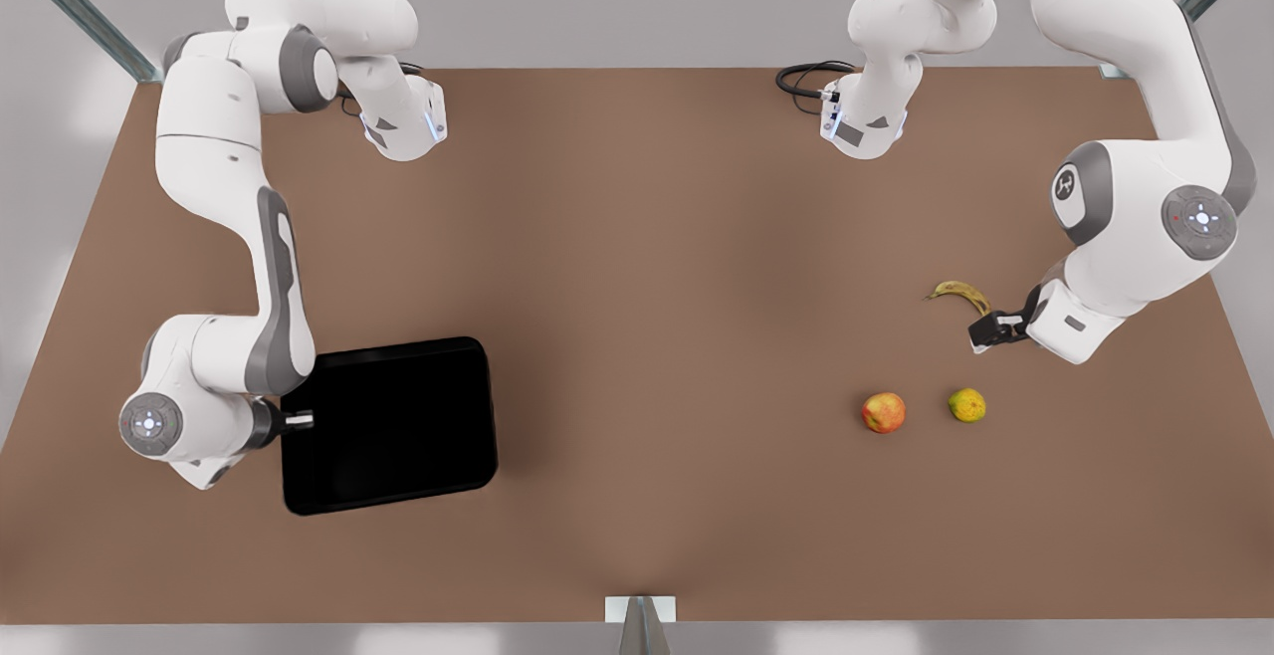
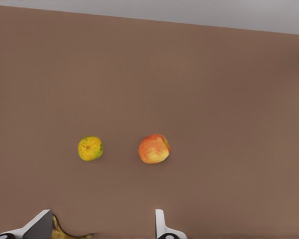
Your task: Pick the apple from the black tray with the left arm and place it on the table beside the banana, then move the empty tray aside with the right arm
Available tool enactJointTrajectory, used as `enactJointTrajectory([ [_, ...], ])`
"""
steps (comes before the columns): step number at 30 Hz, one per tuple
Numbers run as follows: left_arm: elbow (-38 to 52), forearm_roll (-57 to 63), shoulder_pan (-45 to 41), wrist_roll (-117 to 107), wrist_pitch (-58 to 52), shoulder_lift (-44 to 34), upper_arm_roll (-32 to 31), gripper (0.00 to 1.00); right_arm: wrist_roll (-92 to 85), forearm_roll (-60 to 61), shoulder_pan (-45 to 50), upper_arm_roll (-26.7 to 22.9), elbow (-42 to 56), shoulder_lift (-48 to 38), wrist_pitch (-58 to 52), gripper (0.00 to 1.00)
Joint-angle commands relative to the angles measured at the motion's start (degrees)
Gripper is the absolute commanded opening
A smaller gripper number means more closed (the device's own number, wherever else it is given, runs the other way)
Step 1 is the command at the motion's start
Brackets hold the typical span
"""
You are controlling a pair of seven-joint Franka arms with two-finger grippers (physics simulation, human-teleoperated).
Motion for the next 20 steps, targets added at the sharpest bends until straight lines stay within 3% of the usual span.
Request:
enactJointTrajectory([
  [1, 0.05, 0.22, -0.04, 0.09, 0.1, 0.0, -0.03, 1.0, -44.09, -0.12, -0.15, 0.03, 0.03, 0.74, 4.83, 0.19],
  [3, 0.05, 0.4, -0.13, 0.0, 0.1, 0.09, -0.03, 1.0, -44.09, -0.21, -0.15, 0.03, -0.06, 1.71, 6.76, 0.2],
  [4, 0.05, 0.4, -0.04, 0.0, 0.1, 0.18, -0.03, 1.0, -43.65, -0.12, -0.15, 0.03, -0.06, 2.14, 7.46, 0.28],
  [5, 0.05, 0.49, -0.13, 0.0, 0.1, 0.18, -0.03, 1.0, -43.38, -0.12, -0.15, 0.12, -0.06, 2.41, 8.08, 0.4],
  [6, 0.05, 0.49, -0.13, 0.0, 0.1, 0.18, -0.03, 1.0, -43.38, 0.14, -0.15, 0.12, -0.14, 2.67, 10.63, 0.66],
  [9, 0.05, 1.89, -0.13, 0.0, 0.1, 0.18, -0.12, 1.0, -43.47, 0.23, -0.15, 0.12, -0.14, 2.94, 11.33, 0.96],
  [10, 0.05, 1.89, -0.31, -0.09, 0.02, 0.18, -0.03, 1.0, -43.74, 1.02, -0.42, 0.12, -0.06, 2.06, 11.16, 1.0],
  [13, -0.04, 1.89, -0.4, -0.26, 0.02, 0.18, -0.03, 1.0, -38.74, 6.47, 1.6, 0.82, -0.06, -10.94, 4.66, 1.0],
  [15, 0.05, 1.89, -0.4, -0.26, 0.02, 0.18, -0.03, 1.0, -30.21, 6.12, 2.13, 4.43, -0.06, -17.63, -0.53, 1.0],
  [18, 0.05, 1.89, -0.4, -0.26, 0.02, 0.18, -0.03, 1.0, -21.24, 5.59, 2.22, 5.66, -0.14, -19.39, -4.66, 1.0],
  [20, -0.04, 1.89, -0.4, -0.26, 0.02, 0.18, -0.03, 1.0, -10.95, 5.59, 2.39, 6.45, -0.94, -20.0, -14.68, 0.94],
])
